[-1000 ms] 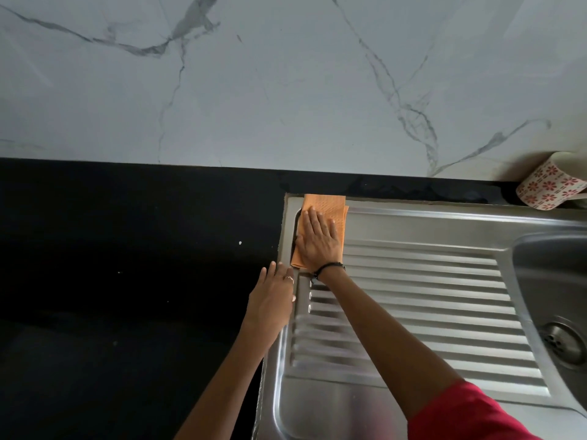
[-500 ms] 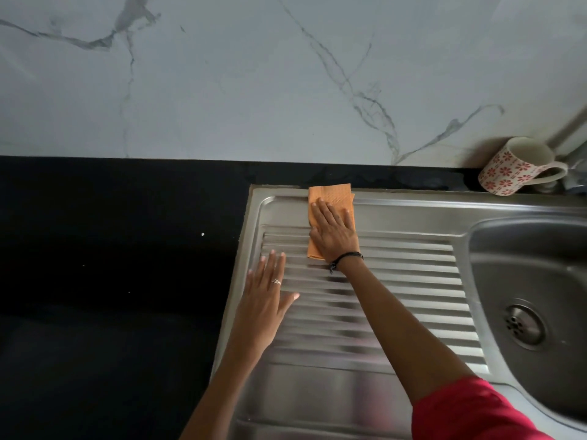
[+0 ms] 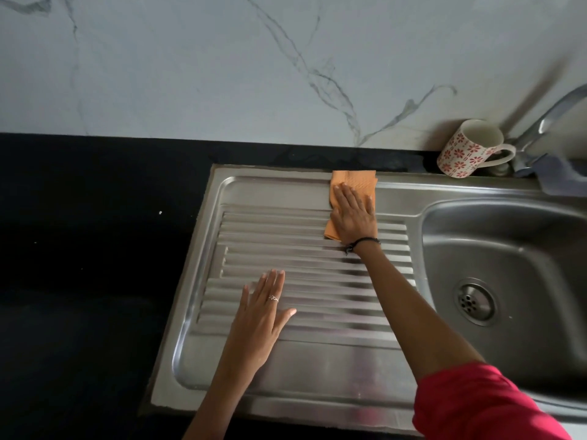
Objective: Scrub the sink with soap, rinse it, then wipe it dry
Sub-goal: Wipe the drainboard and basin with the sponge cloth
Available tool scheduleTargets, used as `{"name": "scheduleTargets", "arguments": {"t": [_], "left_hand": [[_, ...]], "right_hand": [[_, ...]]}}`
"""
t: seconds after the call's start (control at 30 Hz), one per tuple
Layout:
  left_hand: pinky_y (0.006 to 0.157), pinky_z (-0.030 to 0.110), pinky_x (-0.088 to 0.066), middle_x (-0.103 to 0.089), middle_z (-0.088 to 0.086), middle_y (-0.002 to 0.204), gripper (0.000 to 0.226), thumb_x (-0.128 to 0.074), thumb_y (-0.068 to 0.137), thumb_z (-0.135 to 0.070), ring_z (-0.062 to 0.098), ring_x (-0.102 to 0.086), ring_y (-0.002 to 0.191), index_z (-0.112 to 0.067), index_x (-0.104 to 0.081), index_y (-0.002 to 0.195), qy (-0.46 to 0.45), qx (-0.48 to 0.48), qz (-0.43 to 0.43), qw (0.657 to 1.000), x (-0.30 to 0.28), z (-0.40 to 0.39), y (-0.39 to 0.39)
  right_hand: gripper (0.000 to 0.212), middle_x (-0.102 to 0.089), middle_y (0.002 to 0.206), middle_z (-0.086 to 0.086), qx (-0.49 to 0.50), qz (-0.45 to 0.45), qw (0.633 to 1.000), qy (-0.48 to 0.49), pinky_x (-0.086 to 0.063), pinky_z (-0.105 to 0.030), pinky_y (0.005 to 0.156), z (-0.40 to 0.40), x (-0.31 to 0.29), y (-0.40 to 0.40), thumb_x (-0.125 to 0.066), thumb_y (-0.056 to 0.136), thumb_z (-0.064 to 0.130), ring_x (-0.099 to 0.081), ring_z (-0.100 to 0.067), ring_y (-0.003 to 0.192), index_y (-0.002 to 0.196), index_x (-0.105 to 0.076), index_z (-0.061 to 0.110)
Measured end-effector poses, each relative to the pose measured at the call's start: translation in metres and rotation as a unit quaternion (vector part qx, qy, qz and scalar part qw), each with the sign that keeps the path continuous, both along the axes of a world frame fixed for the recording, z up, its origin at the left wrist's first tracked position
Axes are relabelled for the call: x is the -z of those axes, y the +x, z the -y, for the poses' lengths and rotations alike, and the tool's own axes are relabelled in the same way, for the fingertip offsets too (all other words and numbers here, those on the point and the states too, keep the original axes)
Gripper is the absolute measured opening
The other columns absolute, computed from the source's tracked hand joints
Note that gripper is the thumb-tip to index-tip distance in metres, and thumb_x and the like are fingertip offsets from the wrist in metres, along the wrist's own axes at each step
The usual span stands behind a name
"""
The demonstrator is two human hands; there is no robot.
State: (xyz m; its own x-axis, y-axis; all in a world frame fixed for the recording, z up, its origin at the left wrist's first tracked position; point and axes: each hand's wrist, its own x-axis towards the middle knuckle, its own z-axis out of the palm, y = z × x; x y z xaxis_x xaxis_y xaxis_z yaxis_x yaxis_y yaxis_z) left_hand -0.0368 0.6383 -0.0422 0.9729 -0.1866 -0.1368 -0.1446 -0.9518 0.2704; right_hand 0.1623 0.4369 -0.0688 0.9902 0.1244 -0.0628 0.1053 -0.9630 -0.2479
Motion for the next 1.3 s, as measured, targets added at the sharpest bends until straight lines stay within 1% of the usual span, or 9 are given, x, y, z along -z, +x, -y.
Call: {"name": "scheduleTargets", "arguments": {"t": [0.07, 0.2, 0.27, 0.37, 0.47, 0.8, 1.0, 1.13, 1.3], "left_hand": [[0.106, 0.045, -0.015, -0.032, 0.007, 0.147, 0.077, -0.003, 0.092, -0.062, 0.021, -0.024, 0.134, -0.01, -0.024, 0.145, -0.027, -0.002, -0.005, 1.0, -0.002, 0.006, -0.003], [0.107, 0.022, 0.015, 0.006, -0.011, 0.148, 0.093, 0.019, 0.069, -0.079, 0.009, 0.01, 0.137, -0.025, 0.007, 0.142, -0.079, -0.012, -0.011, 0.997, 0.003, 0.018, -0.01], [0.109, 0.026, 0.008, -0.003, -0.006, 0.151, 0.092, 0.014, 0.074, -0.078, 0.011, 0.004, 0.137, -0.021, 0.0, 0.145, -0.071, -0.006, -0.018, 0.997, -0.001, 0.022, -0.013], [0.103, 0.047, -0.023, -0.041, 0.009, 0.144, 0.076, -0.006, 0.094, -0.061, 0.022, -0.028, 0.132, -0.009, -0.031, 0.143, -0.032, -0.001, -0.021, 0.999, -0.002, 0.023, -0.023], [0.096, 0.048, -0.036, -0.05, 0.009, 0.137, 0.066, -0.008, 0.098, -0.053, 0.025, -0.046, 0.125, -0.009, -0.035, 0.139, -0.009, -0.006, -0.023, 1.0, -0.005, 0.023, -0.032], [0.093, 0.049, -0.037, -0.055, 0.011, 0.131, 0.065, -0.008, 0.099, -0.051, 0.028, -0.055, 0.118, -0.008, -0.043, 0.133, 0.03, 0.008, -0.03, 0.999, -0.003, 0.03, -0.045], [0.1, 0.049, -0.025, -0.041, 0.01, 0.142, 0.074, -0.007, 0.096, -0.057, 0.025, -0.032, 0.13, -0.005, -0.039, 0.138, 0.007, 0.017, -0.003, 1.0, -0.003, 0.019, -0.056], [0.103, 0.045, -0.022, -0.031, 0.005, 0.143, 0.079, -0.004, 0.094, -0.061, 0.025, -0.031, 0.131, -0.005, -0.036, 0.139, 0.006, 0.005, -0.006, 1.0, -0.004, 0.001, -0.06], [0.11, 0.027, 0.013, 0.006, -0.009, 0.149, 0.098, 0.022, 0.066, -0.081, 0.01, 0.011, 0.138, -0.022, 0.004, 0.141, -0.029, -0.03, -0.015, 0.999, -0.007, -0.02, -0.063]], "right_hand": [[0.053, -0.008, 0.158, 0.003, 0.024, 0.004, 1.0, 0.002, -0.001, -0.044, 0.118, 0.019, 0.001, -0.002, -0.021, 0.099, 0.036, -0.007, -0.014, 0.146, 0.15, -0.013, 0.023], [0.052, -0.007, 0.158, 0.001, 0.065, 0.006, 0.998, 0.001, 0.001, -0.046, 0.117, 0.052, 0.001, -0.004, -0.026, 0.1, 0.031, -0.007, -0.014, 0.146, 0.15, -0.013, 0.023], [0.052, -0.007, 0.158, 0.001, 0.092, 0.002, 0.996, 0.007, 0.002, -0.046, 0.117, 0.065, 0.001, -0.004, -0.026, 0.1, 0.031, -0.007, -0.014, 0.146, 0.15, -0.014, 0.023], [0.053, -0.006, 0.158, 0.001, 0.14, -0.004, 0.99, 0.036, 0.002, -0.048, 0.116, 0.085, 0.003, -0.005, -0.027, 0.099, 0.032, -0.006, -0.016, 0.146, 0.15, -0.014, 0.023], [0.053, -0.004, 0.159, 0.002, 0.164, -0.009, 0.985, 0.05, 0.001, -0.05, 0.116, 0.098, 0.004, -0.01, -0.027, 0.099, 0.033, -0.004, -0.017, 0.146, 0.15, -0.012, 0.024], [0.052, -0.005, 0.158, -0.001, 0.23, -0.019, 0.963, 0.14, -0.01, -0.048, 0.116, 0.098, 0.004, -0.06, -0.028, 0.1, 0.029, -0.009, -0.021, 0.145, 0.15, -0.014, 0.021], [0.05, -0.011, 0.158, 0.002, 0.236, -0.006, 0.969, 0.069, -0.004, -0.047, 0.117, 0.083, 0.004, -0.08, -0.029, 0.1, 0.033, -0.009, -0.019, 0.145, 0.148, -0.022, 0.022], [0.049, -0.012, 0.158, 0.001, 0.207, -0.004, 0.977, 0.044, 0.001, -0.047, 0.116, 0.057, -0.002, -0.081, -0.028, 0.1, 0.031, -0.007, -0.019, 0.146, 0.147, -0.024, 0.021], [0.05, -0.013, 0.158, 0.0, 0.145, -0.017, 0.989, 0.036, 0.005, -0.047, 0.116, 0.013, -0.005, -0.065, -0.024, 0.1, 0.031, -0.005, -0.019, 0.146, 0.148, -0.022, 0.019]]}}
